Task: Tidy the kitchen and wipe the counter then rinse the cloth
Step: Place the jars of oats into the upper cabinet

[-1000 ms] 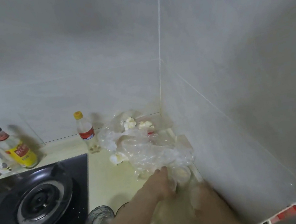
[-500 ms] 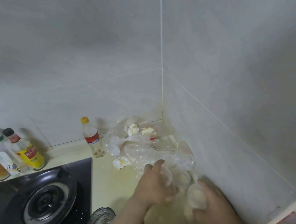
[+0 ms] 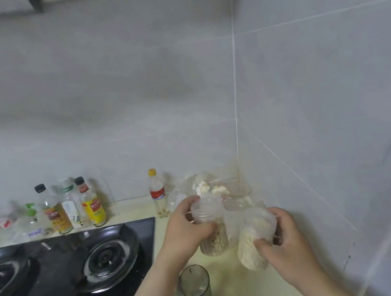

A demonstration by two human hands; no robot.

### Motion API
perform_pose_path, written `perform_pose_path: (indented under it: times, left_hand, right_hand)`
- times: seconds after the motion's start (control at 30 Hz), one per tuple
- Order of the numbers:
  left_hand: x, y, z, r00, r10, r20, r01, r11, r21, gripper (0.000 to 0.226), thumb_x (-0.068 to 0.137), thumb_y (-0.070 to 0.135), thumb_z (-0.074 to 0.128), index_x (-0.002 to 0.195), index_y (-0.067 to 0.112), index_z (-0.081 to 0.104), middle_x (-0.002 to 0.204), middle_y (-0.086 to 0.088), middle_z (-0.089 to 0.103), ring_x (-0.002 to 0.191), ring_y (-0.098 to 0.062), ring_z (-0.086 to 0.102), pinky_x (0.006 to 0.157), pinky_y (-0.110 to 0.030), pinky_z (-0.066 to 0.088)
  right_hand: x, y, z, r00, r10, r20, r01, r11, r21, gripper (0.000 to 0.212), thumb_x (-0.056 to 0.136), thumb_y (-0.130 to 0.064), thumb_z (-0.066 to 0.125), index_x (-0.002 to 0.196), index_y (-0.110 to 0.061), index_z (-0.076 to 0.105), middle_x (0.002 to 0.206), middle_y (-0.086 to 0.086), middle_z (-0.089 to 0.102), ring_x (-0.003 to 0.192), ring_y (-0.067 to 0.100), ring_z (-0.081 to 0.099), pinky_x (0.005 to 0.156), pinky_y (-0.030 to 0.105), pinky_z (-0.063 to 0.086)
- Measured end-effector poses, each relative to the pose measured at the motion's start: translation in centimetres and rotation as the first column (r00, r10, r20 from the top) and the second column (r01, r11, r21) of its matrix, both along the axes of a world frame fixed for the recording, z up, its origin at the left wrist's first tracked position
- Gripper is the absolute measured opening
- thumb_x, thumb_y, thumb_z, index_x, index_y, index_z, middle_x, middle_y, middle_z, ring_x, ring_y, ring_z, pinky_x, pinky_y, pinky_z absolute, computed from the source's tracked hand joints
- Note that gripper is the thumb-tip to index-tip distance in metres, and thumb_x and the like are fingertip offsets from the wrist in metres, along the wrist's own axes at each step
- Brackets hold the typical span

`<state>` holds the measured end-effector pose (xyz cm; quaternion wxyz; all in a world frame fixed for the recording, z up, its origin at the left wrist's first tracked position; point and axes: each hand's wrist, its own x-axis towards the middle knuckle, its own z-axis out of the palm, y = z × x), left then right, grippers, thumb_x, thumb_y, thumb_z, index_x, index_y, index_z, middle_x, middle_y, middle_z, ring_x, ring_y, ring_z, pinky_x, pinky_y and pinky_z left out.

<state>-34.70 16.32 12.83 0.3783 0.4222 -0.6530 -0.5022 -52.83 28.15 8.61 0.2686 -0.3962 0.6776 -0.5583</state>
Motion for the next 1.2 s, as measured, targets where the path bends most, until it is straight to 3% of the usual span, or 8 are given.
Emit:
perform_pose_path:
  times: [0.1,0.27,0.43,0.6,0.83,0.97,1.03,1.2]
  left_hand:
    - [2.0,1.3,2.5,1.0,0.02,-0.021,-0.021,0.999,-0.044,0.061,0.068,0.005,0.081,0.113,0.039,0.056,0.104,0.01,0.071,0.095,-0.006,0.067,0.074,-0.018,0.055]
    - [4.6,3.7,6.3,0.994,0.077,-0.082,-0.087,0.989,-0.121,0.074,0.055,0.023,0.082,0.122,0.031,0.053,0.113,0.005,0.068,0.099,-0.013,0.067,0.086,-0.035,0.058]
    - [6.5,5.6,10.2,0.986,0.091,-0.139,-0.118,0.973,-0.198,0.06,0.067,0.007,0.083,0.117,0.026,0.056,0.105,0.004,0.072,0.091,-0.009,0.069,0.08,-0.031,0.057]
    - [8.3,6.7,15.4,0.968,0.073,-0.242,-0.137,0.956,-0.26,0.061,0.054,0.027,0.078,0.112,0.029,0.059,0.096,0.006,0.074,0.087,-0.012,0.07,0.073,-0.026,0.054]
    - [9.6,5.9,24.2,0.922,-0.034,-0.385,-0.133,0.907,-0.399,0.073,0.045,0.038,0.073,0.115,0.022,0.062,0.089,0.004,0.076,0.083,-0.009,0.071,0.064,-0.016,0.052]
    - [10.0,4.2,29.4,0.898,-0.083,-0.432,-0.15,0.866,-0.478,0.059,0.057,0.019,0.073,0.115,0.018,0.062,0.093,0.002,0.076,0.083,-0.008,0.072,0.063,-0.015,0.051]
    - [10.2,3.4,31.9,0.895,-0.111,-0.432,-0.146,0.843,-0.519,0.057,0.06,0.019,0.071,0.116,0.017,0.062,0.094,0.0,0.076,0.084,-0.01,0.072,0.062,-0.015,0.051]
    - [11.0,1.4,37.6,0.893,-0.136,-0.428,-0.174,0.774,-0.608,0.064,0.062,0.029,0.072,0.125,0.023,0.059,0.098,0.004,0.075,0.088,-0.008,0.071,0.065,-0.017,0.052]
  right_hand:
    - [0.3,0.7,2.5,0.999,0.036,-0.036,-0.039,0.995,-0.091,0.059,0.071,-0.012,0.079,0.102,-0.056,0.054,0.101,-0.021,0.069,0.088,0.008,0.069,0.082,0.041,0.057]
    - [1.3,2.0,7.1,0.993,0.104,-0.048,-0.111,0.974,-0.198,0.061,0.077,-0.006,0.076,0.097,-0.06,0.057,0.099,-0.017,0.071,0.087,0.01,0.07,0.08,0.039,0.058]
    - [2.8,2.9,11.3,0.985,0.161,-0.057,-0.171,0.937,-0.304,0.062,0.066,-0.034,0.077,0.112,-0.064,0.048,0.105,-0.013,0.07,0.097,0.015,0.068,0.088,0.043,0.055]
    - [3.8,3.0,16.7,0.969,0.217,-0.121,-0.248,0.876,-0.414,0.054,0.09,-0.007,0.065,0.119,-0.049,0.05,0.098,-0.012,0.071,0.086,0.009,0.068,0.079,0.036,0.05]
    - [5.4,1.4,25.7,0.938,0.254,-0.235,-0.343,0.771,-0.536,0.047,0.073,-0.03,0.062,0.109,-0.059,0.054,0.104,-0.005,0.072,0.092,0.018,0.07,0.087,0.05,0.055]
    - [6.0,-0.3,31.0,0.929,0.246,-0.277,-0.367,0.711,-0.6,0.047,0.074,-0.036,0.074,0.111,-0.058,0.055,0.106,-0.003,0.072,0.098,0.016,0.07,0.09,0.05,0.054]
    - [6.4,-1.0,33.7,0.925,0.248,-0.288,-0.378,0.679,-0.63,0.053,0.063,-0.048,0.074,0.112,-0.058,0.055,0.105,-0.003,0.073,0.098,0.015,0.07,0.087,0.046,0.054]
    - [6.8,-2.6,39.7,0.92,0.239,-0.311,-0.392,0.605,-0.693,0.055,0.07,-0.037,0.079,0.118,-0.047,0.056,0.1,0.0,0.075,0.092,0.014,0.072,0.071,0.027,0.055]
